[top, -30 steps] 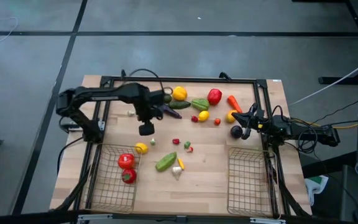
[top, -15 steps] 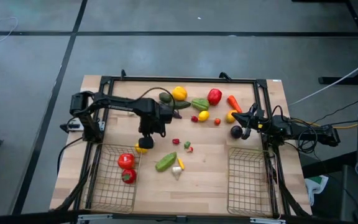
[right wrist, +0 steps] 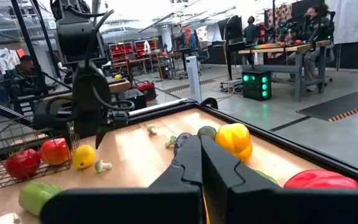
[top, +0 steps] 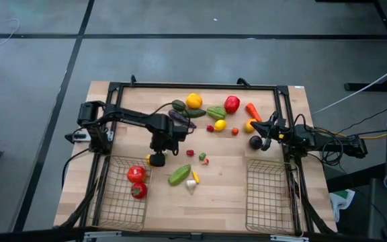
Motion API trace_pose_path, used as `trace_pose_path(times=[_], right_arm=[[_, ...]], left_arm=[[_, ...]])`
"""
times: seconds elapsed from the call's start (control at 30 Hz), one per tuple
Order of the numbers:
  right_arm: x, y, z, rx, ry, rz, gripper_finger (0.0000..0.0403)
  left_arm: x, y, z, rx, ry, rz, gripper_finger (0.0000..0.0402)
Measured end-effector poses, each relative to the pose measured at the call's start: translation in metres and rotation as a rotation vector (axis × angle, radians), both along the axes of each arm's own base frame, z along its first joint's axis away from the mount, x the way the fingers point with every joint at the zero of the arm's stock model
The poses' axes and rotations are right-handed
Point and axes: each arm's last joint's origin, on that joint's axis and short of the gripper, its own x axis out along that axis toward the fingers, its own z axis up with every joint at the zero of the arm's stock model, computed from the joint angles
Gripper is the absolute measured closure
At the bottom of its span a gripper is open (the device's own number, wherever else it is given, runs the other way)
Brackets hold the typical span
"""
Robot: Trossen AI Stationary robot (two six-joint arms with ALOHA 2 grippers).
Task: Sort produce into baskets
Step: Put the bottom yellow lemon into the left wire basket
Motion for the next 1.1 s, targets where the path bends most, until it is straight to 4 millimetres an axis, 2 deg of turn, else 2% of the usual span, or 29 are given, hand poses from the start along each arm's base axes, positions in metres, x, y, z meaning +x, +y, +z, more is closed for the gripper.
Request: trace_pose_path(times=[0.27,0.73,1.1], right_arm=[[0.0000,0.0000,-0.0001,0.000,0.001,0.000,0.0402],[0.0000,0.0000,-0.0001,0.000,0.000,0.000,0.0402],[0.0000,0.0000,-0.0001,0.000,0.001,0.000,0.0402]], left_arm=[[-0.0028,-0.0001,-0.0102,0.002,-0.011,0.001,0.0137],[-0.0033,-0.0011,-0.0103,0.013,-0.013,-0.031,0.0137],[-0.0032,-0.0086,-0.0105,0.028,-0.032,-0.133,0.0137]])
